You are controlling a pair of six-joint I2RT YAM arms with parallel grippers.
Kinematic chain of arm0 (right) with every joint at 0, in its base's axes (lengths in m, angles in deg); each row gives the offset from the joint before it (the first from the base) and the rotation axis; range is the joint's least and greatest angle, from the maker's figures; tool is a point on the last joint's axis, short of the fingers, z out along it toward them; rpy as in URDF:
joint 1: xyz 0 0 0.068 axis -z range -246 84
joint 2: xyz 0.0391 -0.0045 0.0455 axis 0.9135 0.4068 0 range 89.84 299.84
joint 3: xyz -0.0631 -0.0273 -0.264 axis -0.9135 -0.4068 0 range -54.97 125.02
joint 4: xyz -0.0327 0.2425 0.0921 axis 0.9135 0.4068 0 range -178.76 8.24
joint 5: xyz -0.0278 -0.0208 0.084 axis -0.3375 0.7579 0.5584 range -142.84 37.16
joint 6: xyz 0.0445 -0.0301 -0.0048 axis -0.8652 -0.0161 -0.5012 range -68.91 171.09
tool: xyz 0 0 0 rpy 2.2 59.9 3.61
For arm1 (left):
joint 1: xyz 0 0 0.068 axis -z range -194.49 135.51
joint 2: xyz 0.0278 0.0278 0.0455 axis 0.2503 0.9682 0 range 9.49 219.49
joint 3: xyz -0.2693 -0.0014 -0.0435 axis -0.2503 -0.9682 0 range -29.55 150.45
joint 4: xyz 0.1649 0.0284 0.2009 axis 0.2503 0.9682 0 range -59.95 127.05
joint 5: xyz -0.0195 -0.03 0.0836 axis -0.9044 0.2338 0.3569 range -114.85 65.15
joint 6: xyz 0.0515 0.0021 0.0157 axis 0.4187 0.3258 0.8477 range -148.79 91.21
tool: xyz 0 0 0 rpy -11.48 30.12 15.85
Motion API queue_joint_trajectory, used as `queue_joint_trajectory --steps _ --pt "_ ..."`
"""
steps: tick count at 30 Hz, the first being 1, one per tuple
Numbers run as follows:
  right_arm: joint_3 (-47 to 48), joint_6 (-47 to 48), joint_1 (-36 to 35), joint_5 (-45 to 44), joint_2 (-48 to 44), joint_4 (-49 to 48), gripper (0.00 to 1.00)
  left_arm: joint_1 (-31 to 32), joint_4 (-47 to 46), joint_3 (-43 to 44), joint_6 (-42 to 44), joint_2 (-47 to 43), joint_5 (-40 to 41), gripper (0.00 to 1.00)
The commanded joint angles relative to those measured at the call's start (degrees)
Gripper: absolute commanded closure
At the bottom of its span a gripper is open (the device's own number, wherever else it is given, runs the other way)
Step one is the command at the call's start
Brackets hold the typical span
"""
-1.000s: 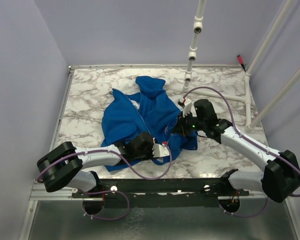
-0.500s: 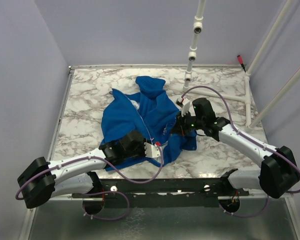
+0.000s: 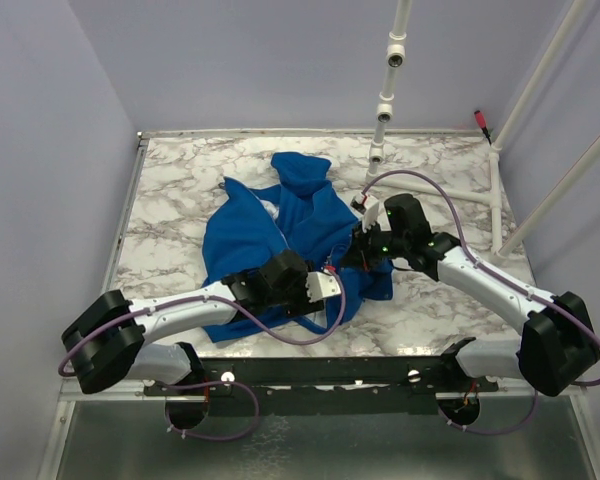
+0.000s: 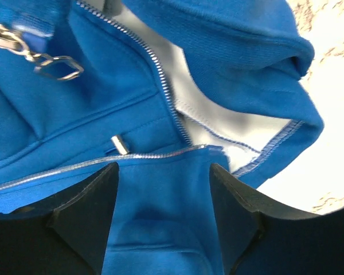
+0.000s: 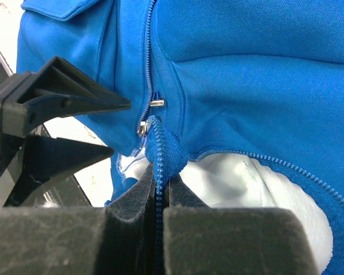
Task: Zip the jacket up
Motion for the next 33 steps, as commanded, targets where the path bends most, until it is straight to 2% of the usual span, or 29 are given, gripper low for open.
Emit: queue_joint_trajectory --steps 1,8,13,15,18,23,25,33 --pt "1.55 0.04 0.24 -0.53 -0.42 0.69 0.99 0.46 -1.59 -1.21 -6.19 2.29 -4.43 0.34" --pt "0.86 -0.18 1.13 -1.79 -1.33 0.83 0.99 0.42 -1.56 -2.03 -1.81 5.71 -4.82 0.35" --pt "1.21 0.15 2.55 -1.19 -1.24 1.29 0.99 0.42 -1.72 -2.3 -0.24 7.92 -2.27 0.35" --pt "1.31 0.24 3.06 -1.18 -1.31 1.29 0.99 0.42 -1.71 -2.43 0.55 8.1 -1.62 0.38" --pt "1.26 0.19 3.54 -0.76 -1.12 1.29 0.99 0.44 -2.04 -3.58 2.11 7.53 -1.01 0.46" --pt "1.24 0.2 4.2 0.17 -0.31 0.92 0.99 0.42 -2.28 -5.11 2.86 5.58 0.81 0.75" --pt "1.25 0.05 4.35 0.63 -0.11 0.61 0.99 0.39 -2.31 -5.66 2.94 3.9 1.54 0.84" --pt "1.34 0.04 4.37 2.03 0.45 -0.05 0.99 0.33 0.65 -6.61 6.09 -5.36 4.68 0.99"
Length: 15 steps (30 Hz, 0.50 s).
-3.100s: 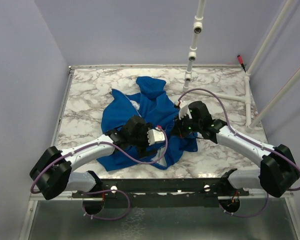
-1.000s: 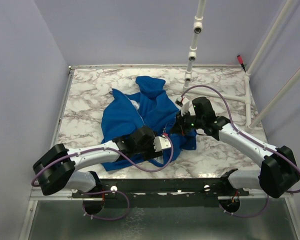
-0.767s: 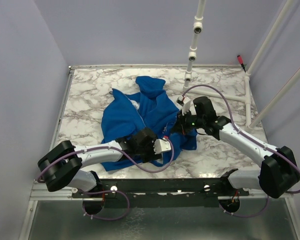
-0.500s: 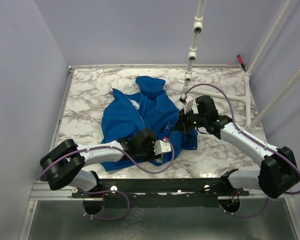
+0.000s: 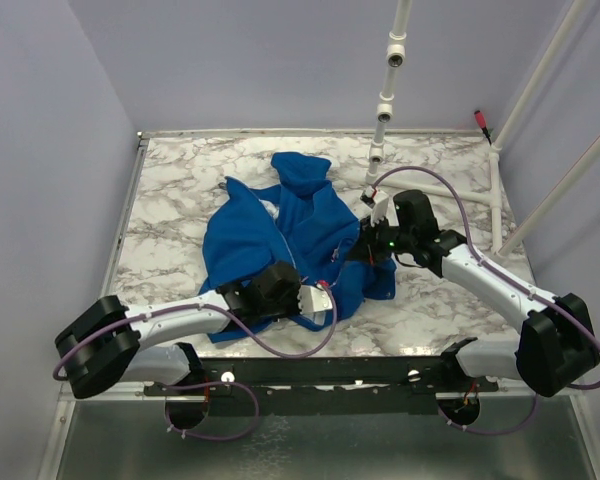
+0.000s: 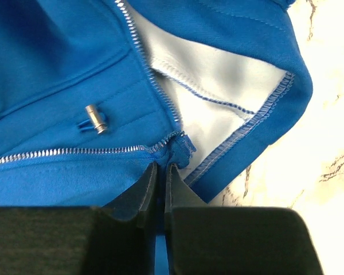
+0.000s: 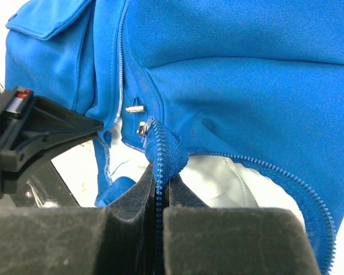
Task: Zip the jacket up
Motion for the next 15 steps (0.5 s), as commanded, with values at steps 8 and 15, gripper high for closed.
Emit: queue_joint_trajectory --steps 8,15 --pt "1.84 0.43 0.24 6.51 2.34 -0.8 0.99 -0.03 5.45 -1.05 6.92 -13.4 3.56 1.0" --pt "4.21 0.92 0.25 9.54 2.57 -0.69 0.99 -0.12 7.67 3.72 21.8 -19.78 1.76 1.0"
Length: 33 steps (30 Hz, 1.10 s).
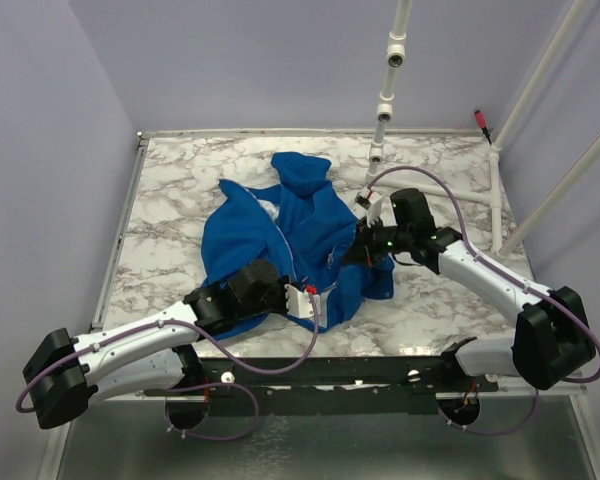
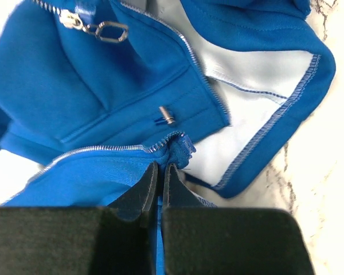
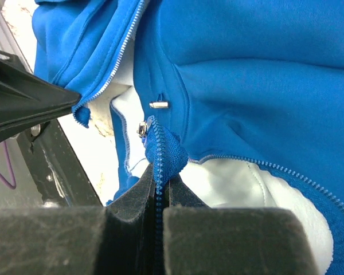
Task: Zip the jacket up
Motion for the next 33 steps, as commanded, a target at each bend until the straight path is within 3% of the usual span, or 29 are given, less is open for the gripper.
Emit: queue_joint_trajectory --steps 1,4,8,13,16,18,22,28,31,32,33 --pt "4.77 -0.65 0.26 2.03 0.86 -1.17 0.99 -0.27 1.55 5.64 14.8 -3.19 -0.03 1.0" --pt "11.31 -1.6 0.63 -1.77 3.34 -1.71 0.99 -3.48 2.14 13.04 20.21 -1.1 -0.33 1.0" --pt "25.07 -2.42 3.77 -10.46 8.97 -0.35 0.99 -16.47 3.1 27.98 24.14 5.26 -7.58 1.0" --pt "41.55 -3.75 7.31 -28.05 13.65 0.63 0.99 -31.08 3.64 50.82 19.62 15.47 -13.95 1.0" --pt "47.28 -3.04 7.28 -28.38 15.82 3.05 0.99 -34.77 2.96 57.69 17.21 17.26 -16.92 1.0" --pt "46.7 -3.81 7.05 -25.25 16.2 3.91 0.99 -34.91 3.78 56.24 16.12 15.46 -22.14 1.0" --pt "37.73 -3.75 4.35 -23.51 14.78 1.36 0.99 -31.24 9.8 39.93 22.26 7.33 -38.31 0.94" --pt "26.86 -5.81 2.68 -22.68 14.43 -2.24 0.99 -8.32 18.03 23.42 25.01 7.05 -37.85 0.9" --pt "23.62 -6.21 2.55 -22.66 13.92 -2.84 0.99 -1.7 17.82 19.38 26.24 10.81 -37.68 0.88" --pt "22.82 -6.32 2.55 -22.58 13.56 -2.77 0.99 -1.18 17.81 19.24 25.83 12.34 -37.83 0.85" --pt "22.09 -6.2 2.55 -22.65 13.18 -2.83 0.99 -1.11 17.88 19.41 25.48 13.8 -37.67 0.73"
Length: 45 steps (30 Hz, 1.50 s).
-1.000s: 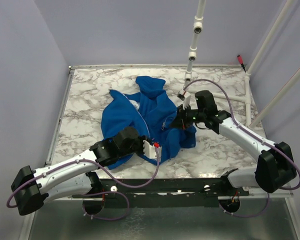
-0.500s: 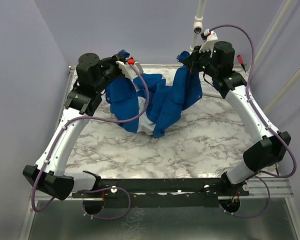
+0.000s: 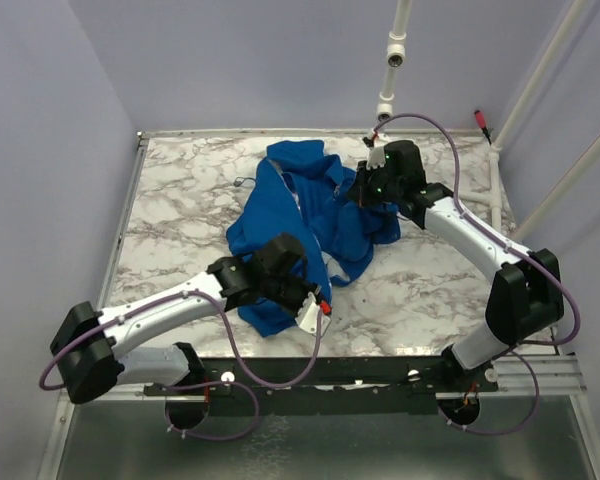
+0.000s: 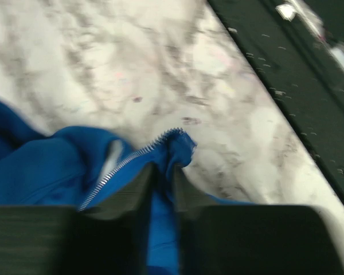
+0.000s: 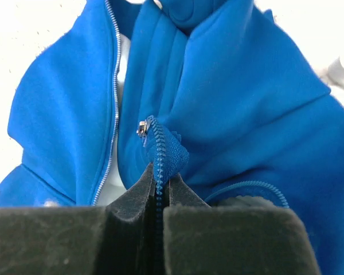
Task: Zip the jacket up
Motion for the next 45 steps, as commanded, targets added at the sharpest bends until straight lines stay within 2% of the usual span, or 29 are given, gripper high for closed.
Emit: queue_joint_trajectory --steps 1,3,5,6,8,10,14,18,24,30,34,40,45 --pt "-2.5 -1.07 0.04 0.21 -2.03 -2.56 0.99 2.3 2.61 -0.29 1.16 4.24 -3.25 0.59" --pt "-3.42 -0.85 0.04 0.44 -2.54 -2.32 0.99 2.27 4.4 0.59 1.59 5.84 -2.52 0.43" --pt "-3.8 -0.57 0.04 0.72 -2.83 -1.59 0.99 2.27 5.79 0.97 0.37 6.42 -3.21 0.16" --pt "-4.09 -0.53 0.08 0.96 -3.05 -1.51 0.99 2.27 5.91 0.78 -0.88 6.55 -3.67 0.07" --pt "-4.71 -0.55 0.06 1.62 -3.58 -1.58 0.99 2.28 3.07 -0.23 -6.23 6.98 -3.15 0.01" --pt "-5.34 -0.54 0.09 1.96 -4.33 -1.59 0.99 2.27 -7.88 -3.24 -19.79 6.02 1.06 0.01" --pt "-6.85 -1.4 0.1 2.04 -6.11 -2.05 0.99 2.58 -28.02 -10.91 -37.92 2.73 10.06 0.01" --pt "-7.45 -1.29 0.05 2.01 -6.85 -1.05 1.0 4.45 -35.56 -12.33 -49.71 5.2 17.68 0.03" --pt "-8.0 -0.4 0.07 2.02 -8.49 0.73 0.99 7.0 -42.51 -17.48 -49.54 6.01 22.65 0.03" --pt "-7.84 0.15 0.12 3.35 -9.55 1.46 0.99 7.56 -45.75 -20.26 -42.02 7.29 21.32 0.02" --pt "-7.78 0.47 0.19 4.26 -9.5 2.26 0.99 7.54 -48.95 -20.32 -40.27 10.56 24.08 0.02" --pt "-8.93 0.22 0.12 5.02 -11.13 2.45 0.99 7.46 -49.28 -18.1 -40.58 15.01 24.87 0.08" --pt "-9.64 0.06 0.14 5.91 -12.45 2.71 0.99 7.36 -49.26 -17.52 -40.04 16.65 24.66 0.18"
